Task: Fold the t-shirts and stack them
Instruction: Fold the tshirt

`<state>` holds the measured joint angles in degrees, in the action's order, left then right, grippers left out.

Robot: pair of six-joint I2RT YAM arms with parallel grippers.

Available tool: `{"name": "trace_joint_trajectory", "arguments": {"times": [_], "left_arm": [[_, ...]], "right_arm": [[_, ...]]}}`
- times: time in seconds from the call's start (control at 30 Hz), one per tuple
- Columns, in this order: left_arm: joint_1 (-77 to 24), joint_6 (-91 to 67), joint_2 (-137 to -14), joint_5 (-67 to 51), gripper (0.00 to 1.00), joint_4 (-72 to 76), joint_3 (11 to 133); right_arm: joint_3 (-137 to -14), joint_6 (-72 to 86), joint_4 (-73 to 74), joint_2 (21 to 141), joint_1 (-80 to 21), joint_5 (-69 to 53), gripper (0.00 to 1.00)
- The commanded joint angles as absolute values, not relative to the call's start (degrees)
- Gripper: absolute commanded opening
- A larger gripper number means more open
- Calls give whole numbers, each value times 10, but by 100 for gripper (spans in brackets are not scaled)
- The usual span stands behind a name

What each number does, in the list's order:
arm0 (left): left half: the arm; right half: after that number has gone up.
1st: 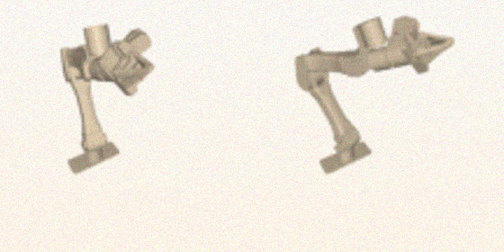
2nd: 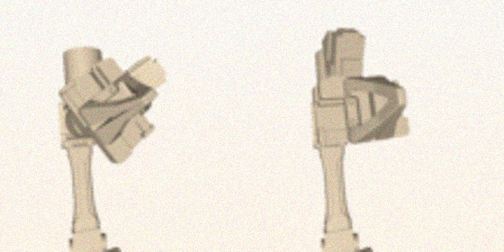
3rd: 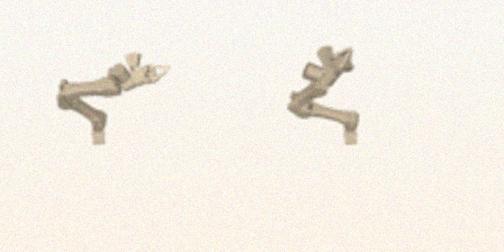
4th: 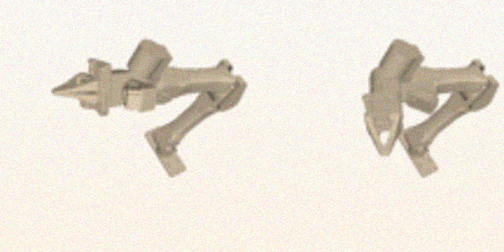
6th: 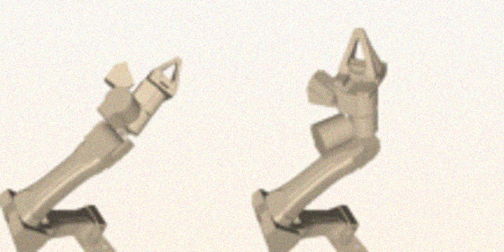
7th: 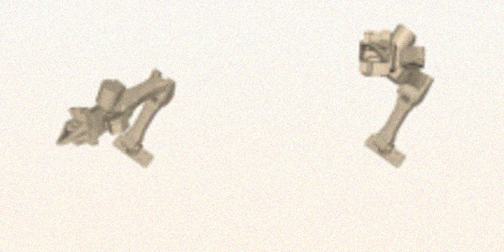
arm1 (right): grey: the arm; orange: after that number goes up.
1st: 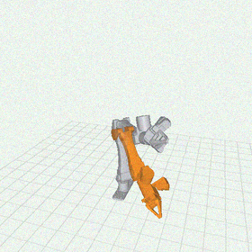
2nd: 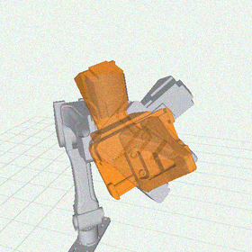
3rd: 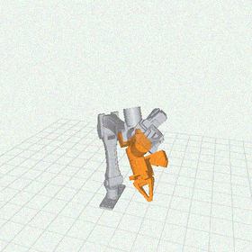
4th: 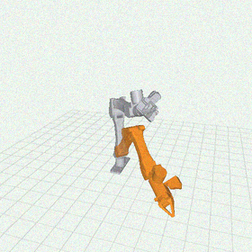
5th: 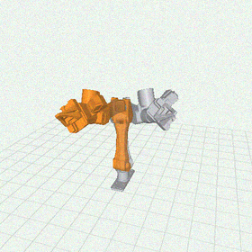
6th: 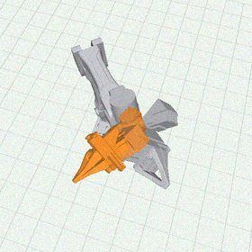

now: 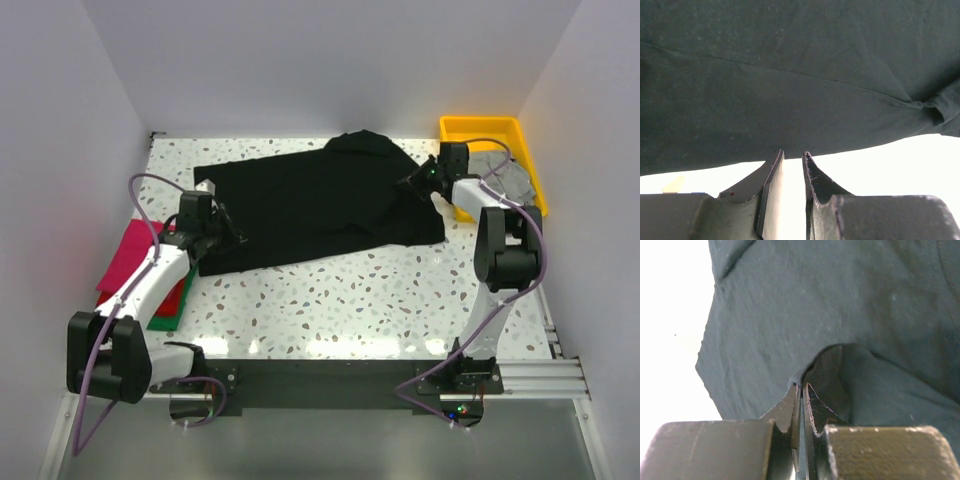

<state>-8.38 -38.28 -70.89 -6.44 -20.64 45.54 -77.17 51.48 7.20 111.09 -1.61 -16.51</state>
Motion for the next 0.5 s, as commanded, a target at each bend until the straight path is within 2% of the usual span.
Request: {"name": "trace_joint_trajectory", "arguments": {"times": [0.0, 0.3, 0.4, 0.47], "left_arm": [[-83, -368, -720, -81, 25, -196, 465], [-83, -363, -728, -88, 25, -194, 462], [-83, -360, -730, -92, 25, -195, 463], [-83, -357, -732, -97, 25, -197, 465]], "right_arm": [[-812, 555, 23, 1134, -21, -191, 2], [-845, 618, -89, 1207, -37, -221, 4], [-848, 631, -123, 1229, -44, -236, 15], [-851, 635, -140, 1240, -46, -242, 28]]}}
